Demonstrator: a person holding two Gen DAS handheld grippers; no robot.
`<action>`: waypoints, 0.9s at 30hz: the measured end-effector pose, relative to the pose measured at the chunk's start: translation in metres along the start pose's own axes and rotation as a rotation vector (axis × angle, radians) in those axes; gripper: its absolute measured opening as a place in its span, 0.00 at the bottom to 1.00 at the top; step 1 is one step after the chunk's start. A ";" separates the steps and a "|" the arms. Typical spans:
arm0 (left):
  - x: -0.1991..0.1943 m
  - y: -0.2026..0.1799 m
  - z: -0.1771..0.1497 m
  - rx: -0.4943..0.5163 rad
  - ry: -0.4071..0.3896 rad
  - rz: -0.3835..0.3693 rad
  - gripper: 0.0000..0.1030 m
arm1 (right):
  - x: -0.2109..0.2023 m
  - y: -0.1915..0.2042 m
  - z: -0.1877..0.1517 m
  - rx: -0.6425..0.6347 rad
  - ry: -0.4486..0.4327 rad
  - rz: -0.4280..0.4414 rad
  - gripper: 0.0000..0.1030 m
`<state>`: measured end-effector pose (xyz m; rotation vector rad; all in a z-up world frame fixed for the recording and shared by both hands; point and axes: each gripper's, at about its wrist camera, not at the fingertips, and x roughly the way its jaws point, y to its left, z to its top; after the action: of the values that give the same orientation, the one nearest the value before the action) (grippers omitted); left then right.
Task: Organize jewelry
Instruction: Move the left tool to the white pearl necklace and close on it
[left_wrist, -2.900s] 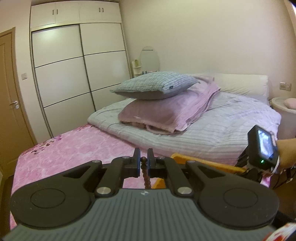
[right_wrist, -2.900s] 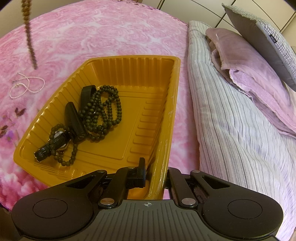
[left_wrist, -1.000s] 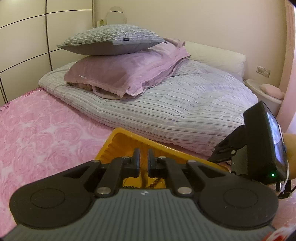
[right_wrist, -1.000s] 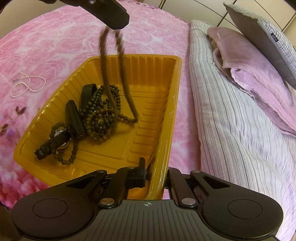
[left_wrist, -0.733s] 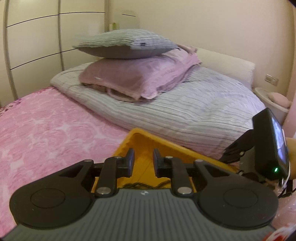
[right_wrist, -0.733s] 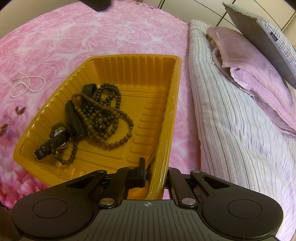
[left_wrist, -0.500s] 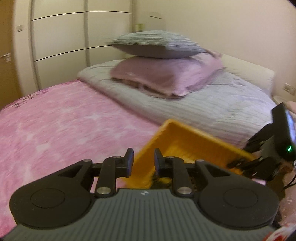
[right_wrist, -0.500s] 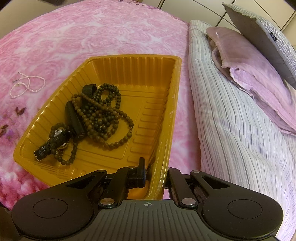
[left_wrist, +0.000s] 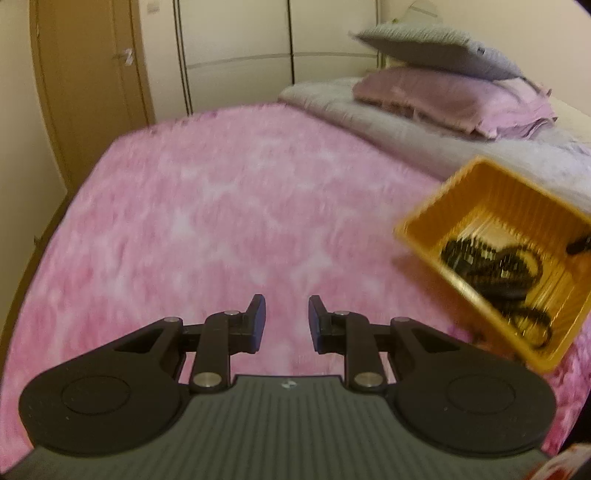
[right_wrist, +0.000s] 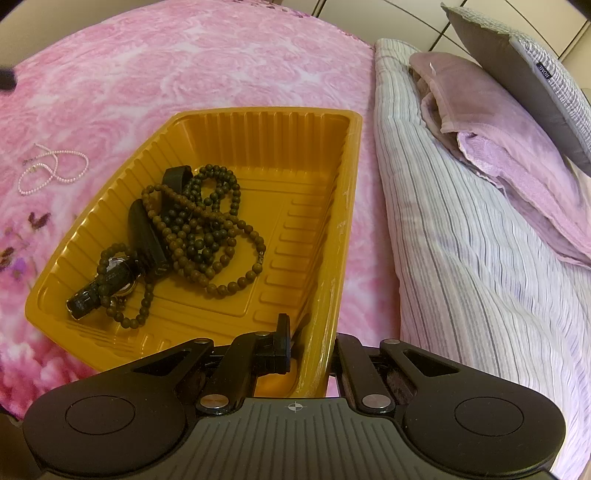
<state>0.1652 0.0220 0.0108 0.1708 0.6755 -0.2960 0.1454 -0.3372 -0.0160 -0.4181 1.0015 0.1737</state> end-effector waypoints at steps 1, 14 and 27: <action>0.001 0.000 -0.008 -0.010 0.006 0.003 0.21 | 0.000 0.000 0.000 0.001 0.000 0.000 0.05; 0.036 -0.055 -0.056 0.049 0.076 -0.073 0.15 | 0.001 -0.001 -0.001 0.003 0.004 0.003 0.05; 0.060 -0.057 -0.055 0.055 0.097 -0.044 0.12 | 0.004 -0.001 -0.002 0.008 0.007 0.005 0.05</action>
<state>0.1588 -0.0312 -0.0733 0.2242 0.7686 -0.3508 0.1462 -0.3392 -0.0196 -0.4089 1.0100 0.1724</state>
